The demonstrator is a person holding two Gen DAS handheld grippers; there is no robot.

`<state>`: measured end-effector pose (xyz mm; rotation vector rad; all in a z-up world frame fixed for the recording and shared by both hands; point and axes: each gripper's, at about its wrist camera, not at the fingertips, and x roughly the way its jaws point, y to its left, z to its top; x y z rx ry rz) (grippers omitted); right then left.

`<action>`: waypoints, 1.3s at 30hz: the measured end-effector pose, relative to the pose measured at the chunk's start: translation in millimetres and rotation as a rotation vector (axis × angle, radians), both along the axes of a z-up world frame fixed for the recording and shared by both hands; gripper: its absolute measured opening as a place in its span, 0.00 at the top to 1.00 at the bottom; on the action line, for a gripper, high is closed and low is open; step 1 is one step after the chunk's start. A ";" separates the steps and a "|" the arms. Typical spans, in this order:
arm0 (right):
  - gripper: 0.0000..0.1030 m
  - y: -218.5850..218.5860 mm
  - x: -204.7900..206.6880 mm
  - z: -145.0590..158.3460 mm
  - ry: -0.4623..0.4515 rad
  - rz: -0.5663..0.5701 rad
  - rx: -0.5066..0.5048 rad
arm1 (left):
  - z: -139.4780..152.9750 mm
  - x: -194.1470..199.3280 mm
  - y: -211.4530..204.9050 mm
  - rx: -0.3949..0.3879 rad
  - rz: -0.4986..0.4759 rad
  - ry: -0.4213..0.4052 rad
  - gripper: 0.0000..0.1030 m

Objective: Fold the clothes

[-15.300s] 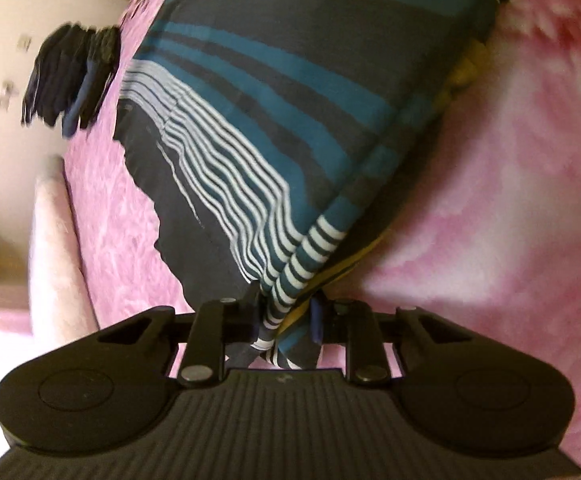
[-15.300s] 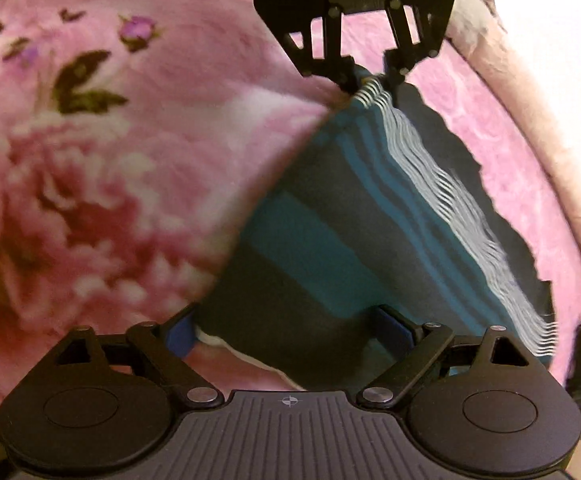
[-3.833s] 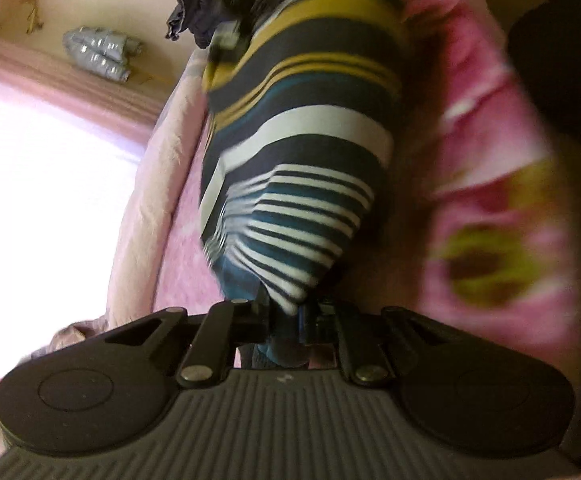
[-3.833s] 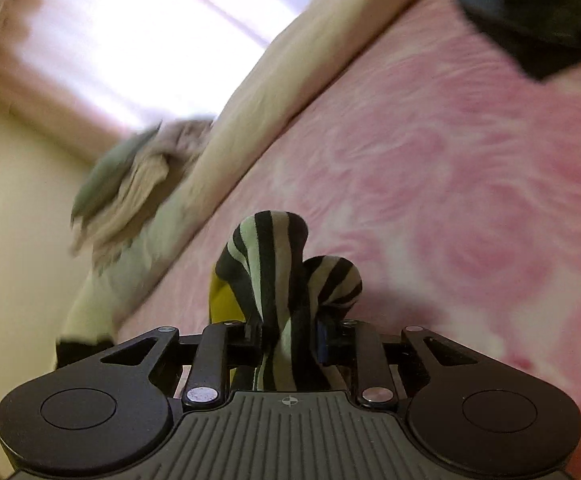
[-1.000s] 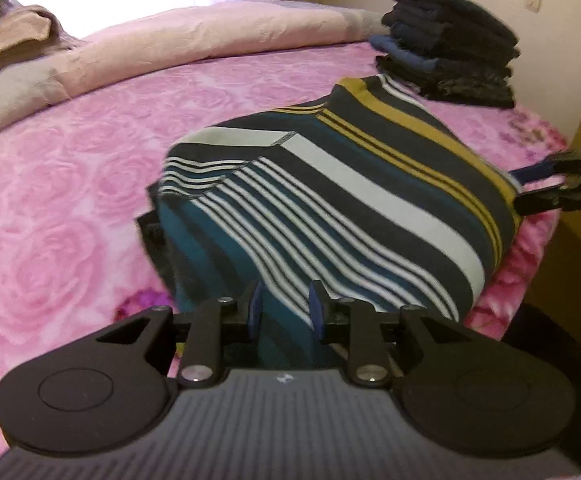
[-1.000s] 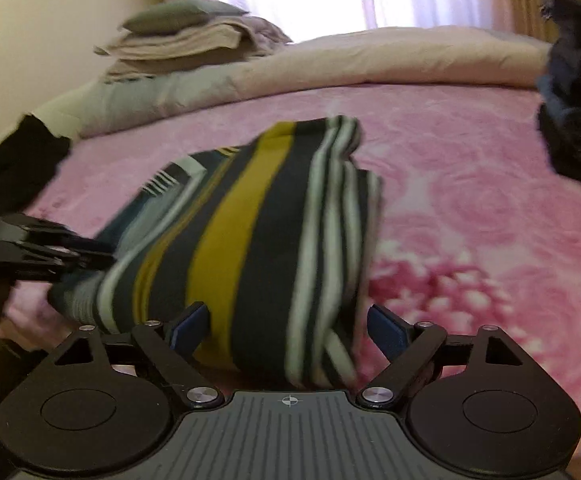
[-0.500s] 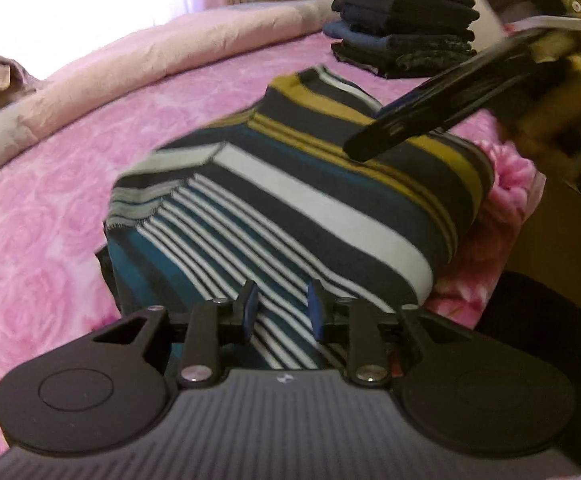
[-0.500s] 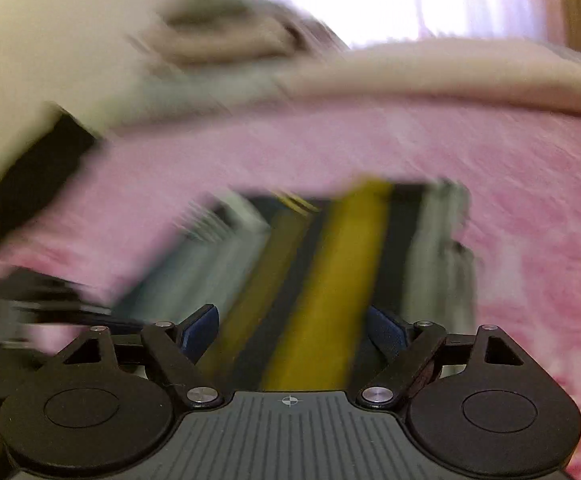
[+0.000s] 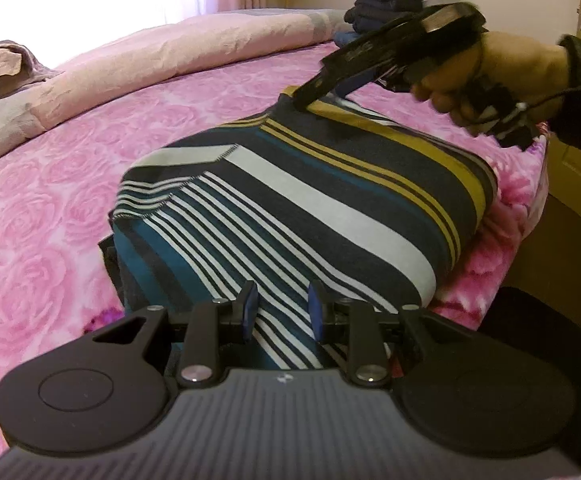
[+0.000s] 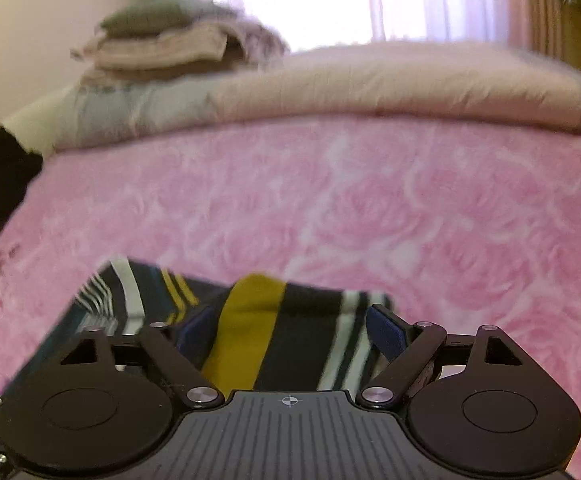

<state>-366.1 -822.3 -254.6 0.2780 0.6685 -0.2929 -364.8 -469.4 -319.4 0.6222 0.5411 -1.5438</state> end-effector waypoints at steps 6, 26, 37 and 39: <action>0.18 7.4 -8.6 10.2 0.002 -0.006 -0.124 | 20.1 -21.7 -8.8 -0.067 -0.068 0.006 0.78; 0.18 6.5 -18.8 0.8 0.082 -0.020 -0.075 | 4.8 -11.0 -11.7 -0.004 0.015 -0.022 0.72; 0.18 107.1 -109.1 -7.7 0.075 0.259 -0.232 | 0.0 -2.7 7.4 0.044 0.071 -0.073 0.71; 0.18 114.0 -117.6 -4.7 0.063 0.249 -0.243 | 2.8 -4.5 10.4 0.050 0.068 -0.098 0.72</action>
